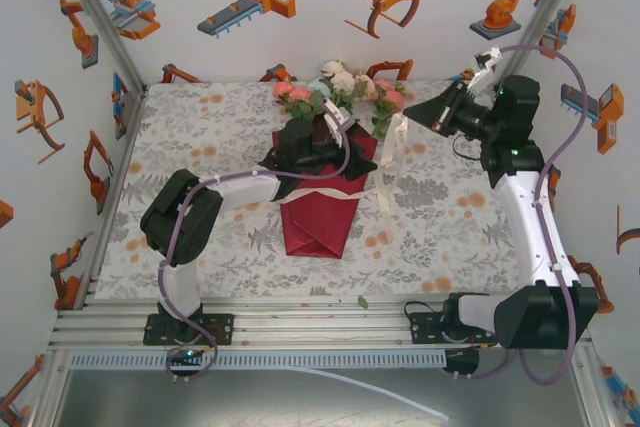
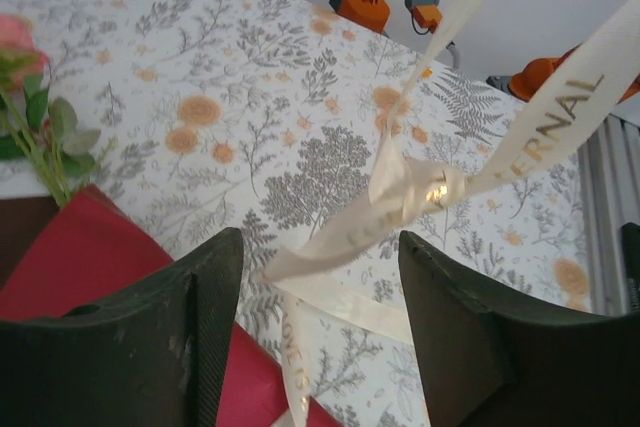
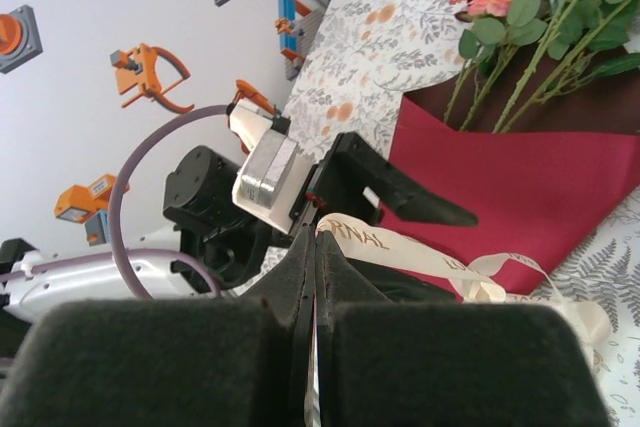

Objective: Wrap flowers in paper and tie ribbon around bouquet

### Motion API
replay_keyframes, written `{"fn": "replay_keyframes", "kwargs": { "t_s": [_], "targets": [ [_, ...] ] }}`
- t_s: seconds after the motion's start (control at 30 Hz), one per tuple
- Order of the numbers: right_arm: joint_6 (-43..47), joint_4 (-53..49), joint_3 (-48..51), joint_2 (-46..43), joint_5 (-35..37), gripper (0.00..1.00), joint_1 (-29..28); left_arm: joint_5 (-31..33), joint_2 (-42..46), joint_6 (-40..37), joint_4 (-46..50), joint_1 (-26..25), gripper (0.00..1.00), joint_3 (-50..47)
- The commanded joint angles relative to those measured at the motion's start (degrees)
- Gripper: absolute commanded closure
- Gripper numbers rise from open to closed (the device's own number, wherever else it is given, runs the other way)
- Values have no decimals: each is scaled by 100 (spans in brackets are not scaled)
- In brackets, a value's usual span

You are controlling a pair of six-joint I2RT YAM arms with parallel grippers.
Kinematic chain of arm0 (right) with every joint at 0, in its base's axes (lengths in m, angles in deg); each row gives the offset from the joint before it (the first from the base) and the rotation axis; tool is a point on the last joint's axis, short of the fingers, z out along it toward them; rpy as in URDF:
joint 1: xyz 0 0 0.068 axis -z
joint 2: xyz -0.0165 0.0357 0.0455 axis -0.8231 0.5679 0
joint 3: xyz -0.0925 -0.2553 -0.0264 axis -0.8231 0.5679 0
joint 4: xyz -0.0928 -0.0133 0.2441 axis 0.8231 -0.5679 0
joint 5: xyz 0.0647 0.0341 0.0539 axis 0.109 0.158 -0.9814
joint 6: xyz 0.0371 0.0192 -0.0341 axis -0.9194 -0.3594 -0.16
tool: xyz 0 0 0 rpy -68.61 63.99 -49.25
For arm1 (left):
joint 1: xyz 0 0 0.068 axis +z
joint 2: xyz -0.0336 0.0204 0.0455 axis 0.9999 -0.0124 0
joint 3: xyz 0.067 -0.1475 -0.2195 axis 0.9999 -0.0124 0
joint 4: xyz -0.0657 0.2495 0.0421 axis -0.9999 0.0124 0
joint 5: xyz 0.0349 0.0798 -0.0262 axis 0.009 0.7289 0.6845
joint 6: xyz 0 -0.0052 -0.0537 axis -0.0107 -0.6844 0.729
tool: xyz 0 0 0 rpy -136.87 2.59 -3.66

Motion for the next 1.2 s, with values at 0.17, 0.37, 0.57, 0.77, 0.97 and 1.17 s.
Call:
{"fn": "replay_keyframes", "kwargs": {
  "t_s": [0.17, 0.37, 0.57, 0.77, 0.97, 1.17],
  "targets": [
    [-42, 70, -299, -14, -138, 100, -112, -454, -306, -1203, 778, -314, 46, 714],
    [-29, -50, -370, 33, 22, 100, -107, -403, -294, -1498, 1122, -518, 49, 622],
    [-26, -114, -363, 42, 91, 100, -107, -279, -273, -1315, 837, -504, 92, 628],
    [1164, -1892, -684, 410, 2086, 88, -73, -236, 674, -464, 415, -342, 100, -168],
    [1643, -2274, -647, 504, 2106, 41, -71, -97, 1348, 322, 17, -156, 100, -869],
    [1915, -1791, 533, -360, 1940, 32, 34, -339, 1625, 1098, -539, 202, 100, -1226]
  ]
}}
